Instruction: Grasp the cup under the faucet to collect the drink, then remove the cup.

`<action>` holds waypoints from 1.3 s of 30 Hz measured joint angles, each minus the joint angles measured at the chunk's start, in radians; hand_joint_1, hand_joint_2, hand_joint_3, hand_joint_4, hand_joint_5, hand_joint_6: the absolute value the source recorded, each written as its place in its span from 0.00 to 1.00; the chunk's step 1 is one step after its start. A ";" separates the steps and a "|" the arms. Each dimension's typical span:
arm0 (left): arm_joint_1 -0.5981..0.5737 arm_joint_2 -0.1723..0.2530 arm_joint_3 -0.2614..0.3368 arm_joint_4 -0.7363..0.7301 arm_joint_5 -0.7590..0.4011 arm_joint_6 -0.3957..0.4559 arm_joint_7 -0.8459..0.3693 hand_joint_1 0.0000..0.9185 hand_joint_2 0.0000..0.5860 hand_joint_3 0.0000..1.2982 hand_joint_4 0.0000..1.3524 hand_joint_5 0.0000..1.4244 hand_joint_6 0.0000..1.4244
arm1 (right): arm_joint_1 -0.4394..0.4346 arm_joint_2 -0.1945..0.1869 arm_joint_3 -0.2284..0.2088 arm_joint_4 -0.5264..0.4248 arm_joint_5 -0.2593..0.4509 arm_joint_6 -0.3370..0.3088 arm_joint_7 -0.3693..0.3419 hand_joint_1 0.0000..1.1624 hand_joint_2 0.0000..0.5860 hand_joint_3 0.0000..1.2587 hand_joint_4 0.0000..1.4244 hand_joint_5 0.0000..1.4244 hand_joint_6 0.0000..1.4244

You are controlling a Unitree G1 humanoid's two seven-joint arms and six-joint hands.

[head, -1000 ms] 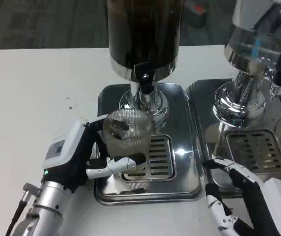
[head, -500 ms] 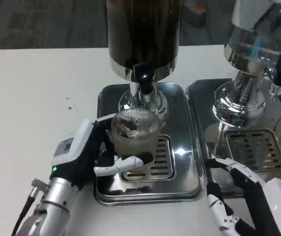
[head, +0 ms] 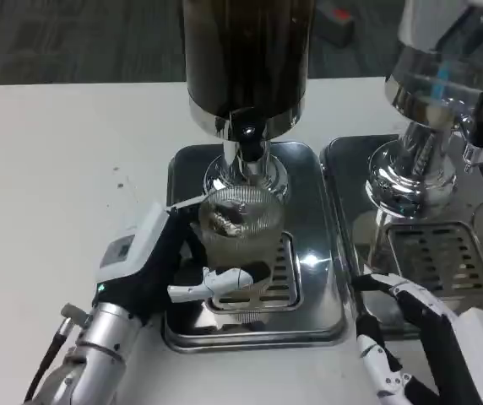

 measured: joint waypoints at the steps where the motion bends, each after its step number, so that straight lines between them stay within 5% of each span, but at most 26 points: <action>1: -0.002 0.000 0.000 0.000 0.000 0.000 -0.004 0.40 0.15 0.41 0.52 0.62 0.87 | 0.000 0.001 0.000 0.000 0.000 0.000 0.000 0.27 0.85 0.27 0.16 0.15 0.23; 31: -0.032 0.008 -0.008 0.018 -0.032 -0.023 -0.084 0.26 0.16 0.33 0.42 0.48 0.74 | -0.002 0.016 -0.003 0.003 0.016 0.001 0.000 0.27 0.85 0.28 0.16 0.15 0.24; 39: -0.032 0.023 -0.020 0.016 -0.025 -0.038 -0.077 0.24 0.13 0.28 0.32 0.39 0.64 | -0.009 0.022 -0.003 0.026 0.020 0.001 0.000 0.27 0.85 0.28 0.16 0.16 0.25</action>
